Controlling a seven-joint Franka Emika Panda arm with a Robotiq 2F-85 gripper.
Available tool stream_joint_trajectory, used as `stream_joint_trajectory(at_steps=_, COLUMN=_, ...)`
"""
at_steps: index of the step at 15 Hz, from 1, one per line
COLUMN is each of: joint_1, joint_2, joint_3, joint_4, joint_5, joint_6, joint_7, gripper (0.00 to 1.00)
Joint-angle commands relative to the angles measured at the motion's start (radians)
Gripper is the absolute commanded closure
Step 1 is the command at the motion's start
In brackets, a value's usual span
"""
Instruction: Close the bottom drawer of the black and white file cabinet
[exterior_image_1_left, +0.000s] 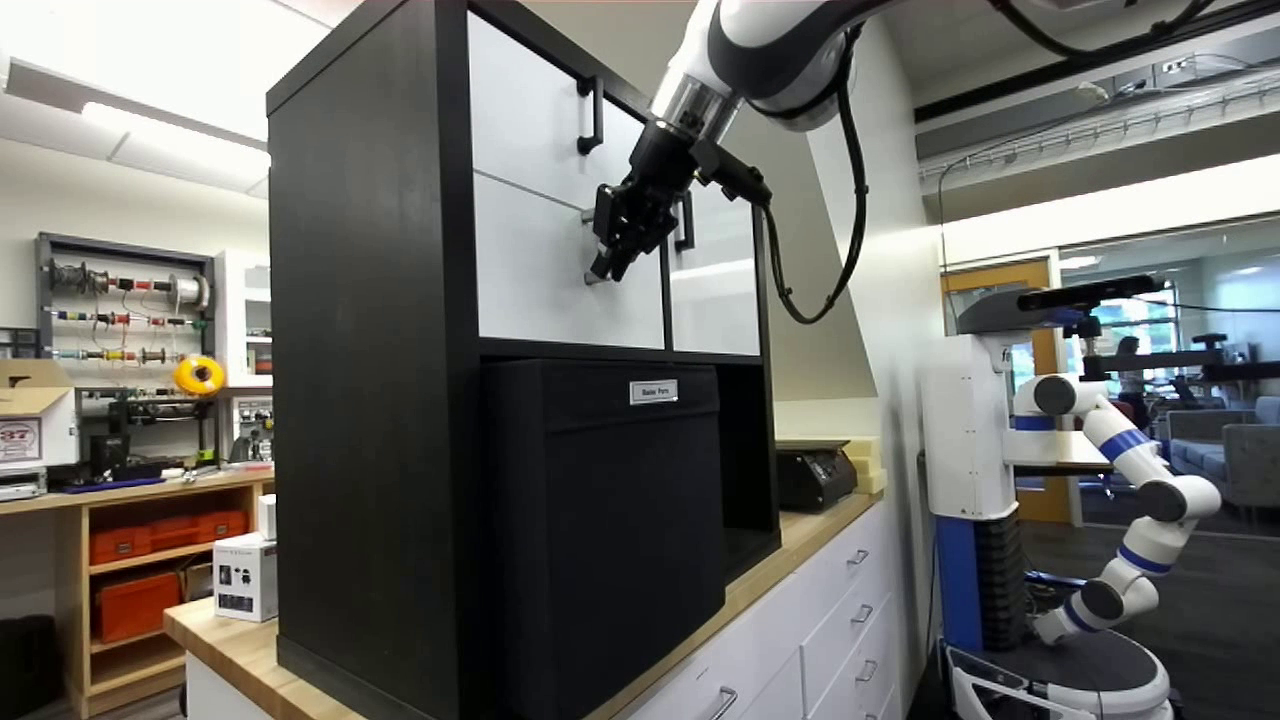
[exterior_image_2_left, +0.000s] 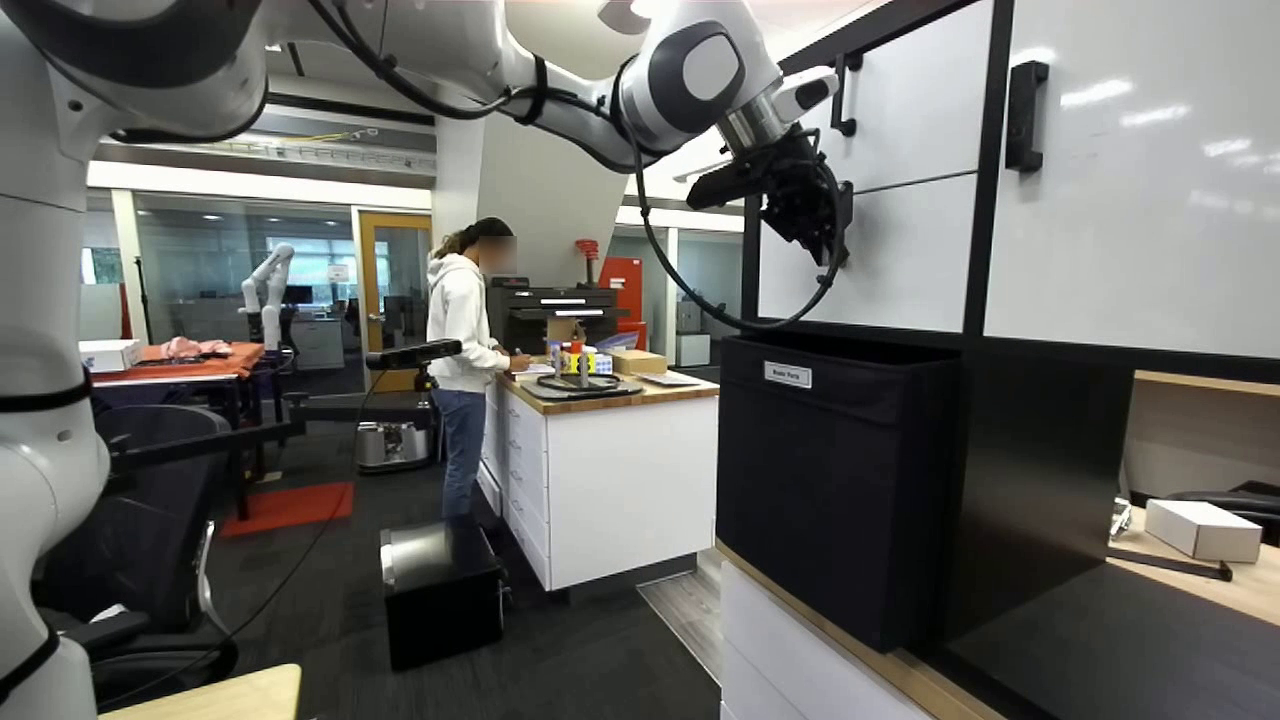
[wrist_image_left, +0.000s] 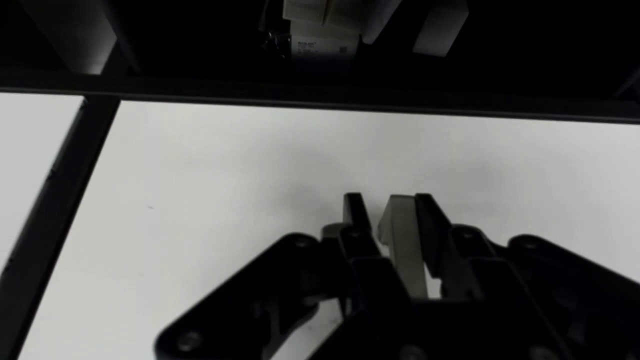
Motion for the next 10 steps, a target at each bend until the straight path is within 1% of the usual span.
stream_joint_trajectory(at_steps=1, joint_1=0.006, joint_2=-0.025, joint_3=-0.034, joint_4=0.012, joint_5=-0.011, joint_6=-0.135, joint_7=-0.022, gripper=0.41)
stream_joint_trajectory(at_steps=5, joint_1=0.014, joint_2=-0.096, joint_3=-0.035, joint_4=-0.038, joint_5=-0.023, joint_6=-0.295, joint_7=-0.015, gripper=0.15)
stream_joint_trajectory(at_steps=7, joint_1=0.011, joint_2=-0.119, joint_3=-0.034, joint_4=-0.046, joint_5=-0.001, joint_6=-0.379, joint_7=-0.021, gripper=0.01)
stream_joint_trajectory(at_steps=10, joint_1=0.011, joint_2=-0.151, joint_3=-0.033, joint_4=-0.068, joint_5=0.001, joint_6=-0.497, joint_7=-0.010, gripper=0.00)
